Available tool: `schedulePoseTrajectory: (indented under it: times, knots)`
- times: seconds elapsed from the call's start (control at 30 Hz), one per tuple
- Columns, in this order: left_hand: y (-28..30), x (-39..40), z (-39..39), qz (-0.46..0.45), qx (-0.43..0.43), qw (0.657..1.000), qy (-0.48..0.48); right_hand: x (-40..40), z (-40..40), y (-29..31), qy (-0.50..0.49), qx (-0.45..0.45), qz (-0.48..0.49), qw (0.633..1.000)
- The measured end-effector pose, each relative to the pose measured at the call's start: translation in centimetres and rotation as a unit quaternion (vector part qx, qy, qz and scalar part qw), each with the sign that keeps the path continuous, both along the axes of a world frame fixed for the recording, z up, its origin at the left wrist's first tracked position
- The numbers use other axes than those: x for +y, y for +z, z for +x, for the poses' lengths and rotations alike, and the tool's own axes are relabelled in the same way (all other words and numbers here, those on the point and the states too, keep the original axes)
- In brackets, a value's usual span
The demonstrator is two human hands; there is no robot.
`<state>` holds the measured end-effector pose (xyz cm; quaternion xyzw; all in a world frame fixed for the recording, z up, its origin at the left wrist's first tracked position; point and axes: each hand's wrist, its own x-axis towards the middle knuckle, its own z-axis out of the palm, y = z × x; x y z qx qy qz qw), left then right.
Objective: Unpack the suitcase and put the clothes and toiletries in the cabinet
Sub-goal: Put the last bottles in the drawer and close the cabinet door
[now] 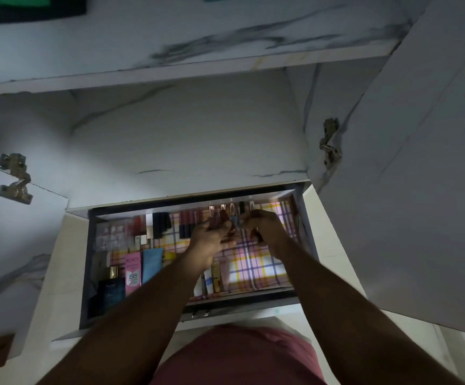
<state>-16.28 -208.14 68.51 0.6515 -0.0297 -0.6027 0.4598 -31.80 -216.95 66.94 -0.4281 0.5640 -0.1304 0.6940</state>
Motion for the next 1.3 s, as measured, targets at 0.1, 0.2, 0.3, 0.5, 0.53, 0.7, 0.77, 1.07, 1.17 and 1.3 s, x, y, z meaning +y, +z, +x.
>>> schedulePoseTrajectory:
  times: [0.1,0.2,0.3,0.5,0.53,0.7,0.77,1.07,1.17,1.3]
  knots:
    - [-0.1,-1.0,-0.9,-0.007,0.001,1.0,-0.006,0.4,-0.2,0.6,0.052,-0.01,-0.036,0.998]
    - [-0.2,-1.6,-1.3,-0.016,0.02,1.0,-0.012,-0.2,-0.8,0.6,0.01,-0.018,-0.028,0.999]
    - [-0.2,-2.1,-1.4,-0.018,0.013,0.999,-0.029,-1.1,-1.3,-0.3,-0.065,0.007,0.0,0.998]
    - [-0.6,-0.7,0.2,0.017,-0.062,0.994,-0.083,-1.9,-2.3,-3.8,-0.171,0.145,0.01,0.974]
    - [-0.8,-0.2,0.6,0.022,-0.075,0.994,-0.077,-1.9,-2.1,-4.1,-0.158,0.172,-0.006,0.972]
    - [-2.2,1.6,2.5,0.05,-0.124,0.991,-0.029,-2.0,-1.3,-4.7,-0.113,0.214,-0.052,0.969]
    - [-2.6,2.2,3.3,0.052,-0.135,0.989,-0.009,-1.9,-1.1,-4.8,-0.096,0.232,-0.075,0.965]
    - [-4.4,3.0,6.5,0.089,-0.318,0.943,-0.052,-0.9,-0.7,-4.5,0.003,0.305,-0.185,0.934]
    - [-5.0,2.2,7.1,0.099,-0.33,0.936,-0.067,-0.6,0.2,-4.4,0.0,0.326,-0.207,0.922]
    - [-6.1,1.5,7.7,0.12,-0.341,0.927,-0.101,-1.0,0.9,-4.3,0.018,0.343,-0.208,0.916]
